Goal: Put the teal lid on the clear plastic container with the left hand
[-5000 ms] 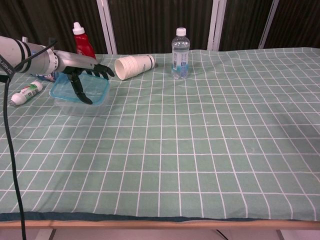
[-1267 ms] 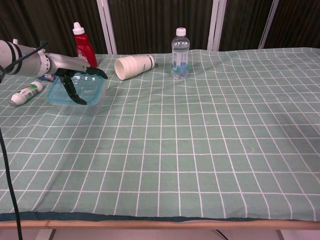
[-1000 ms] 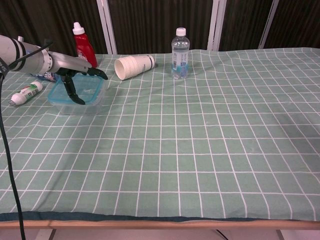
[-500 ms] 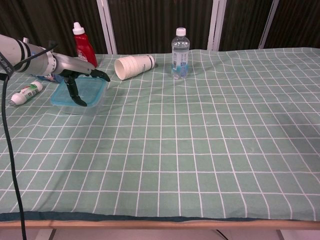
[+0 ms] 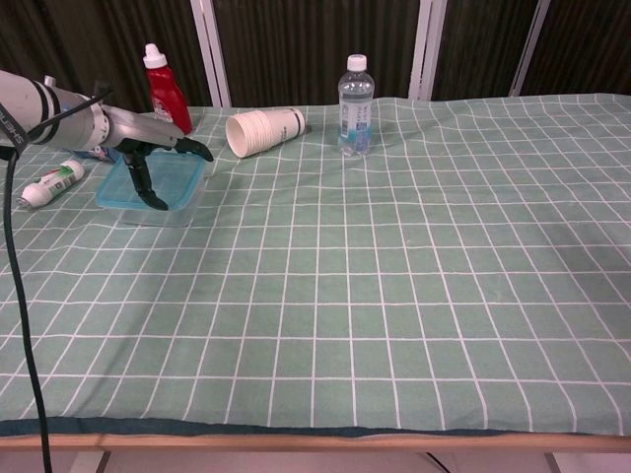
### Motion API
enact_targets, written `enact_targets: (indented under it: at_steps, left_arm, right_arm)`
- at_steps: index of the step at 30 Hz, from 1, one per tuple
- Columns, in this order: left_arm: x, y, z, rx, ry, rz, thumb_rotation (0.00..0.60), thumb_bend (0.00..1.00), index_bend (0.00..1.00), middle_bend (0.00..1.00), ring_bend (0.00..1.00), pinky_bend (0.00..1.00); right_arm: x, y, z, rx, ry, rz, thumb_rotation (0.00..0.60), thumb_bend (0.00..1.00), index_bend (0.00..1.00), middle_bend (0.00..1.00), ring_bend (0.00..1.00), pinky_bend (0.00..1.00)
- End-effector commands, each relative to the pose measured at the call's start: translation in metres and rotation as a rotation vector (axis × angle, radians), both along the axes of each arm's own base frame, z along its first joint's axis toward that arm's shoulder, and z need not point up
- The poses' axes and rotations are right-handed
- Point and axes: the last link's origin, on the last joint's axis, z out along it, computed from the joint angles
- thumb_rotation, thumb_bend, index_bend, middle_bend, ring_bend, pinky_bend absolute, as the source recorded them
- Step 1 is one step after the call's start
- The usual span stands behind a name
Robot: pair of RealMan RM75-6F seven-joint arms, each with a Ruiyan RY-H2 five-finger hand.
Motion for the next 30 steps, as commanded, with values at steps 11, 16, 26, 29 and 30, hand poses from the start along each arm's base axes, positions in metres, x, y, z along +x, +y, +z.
enact_targets:
  at_steps: [11,16,26,29,30]
  left_arm:
    - [-0.0015,0.0001,0.0005,0.008,0.011,0.009,0.600,0.26,0.00,0.00,0.00,0.00]
    - [-0.0012,0.0000,0.0010,0.010,0.013,0.012,0.600,0.26,0.00,0.00,0.00,0.00]
    - [0.0001,-0.0011,0.0029,0.023,0.009,0.014,0.600,0.25,0.00,0.00,0.00,0.00]
    - [0.0004,-0.0011,0.0035,0.028,0.013,0.009,0.600,0.26,0.00,0.00,0.00,0.00]
    - [0.0002,-0.0014,0.0034,0.028,0.013,0.009,0.600,0.26,0.00,0.00,0.00,0.00]
  right_arm:
    - [0.0001,-0.0003,0.0000,0.001,0.000,0.000,0.600,0.06,0.00,0.00,0.00,0.00]
    - [0.0003,0.0000,0.0002,0.000,-0.001,0.001,0.600,0.06,0.00,0.00,0.00,0.00]
    - [0.0006,0.0004,0.0004,0.001,-0.002,0.004,0.600,0.06,0.00,0.00,0.00,0.00]
    - [0.0006,0.0005,0.0005,0.001,-0.002,0.005,0.600,0.06,0.00,0.00,0.00,0.00]
    - [0.0006,0.0006,0.0005,0.002,-0.002,0.005,0.600,0.06,0.00,0.00,0.00,0.00]
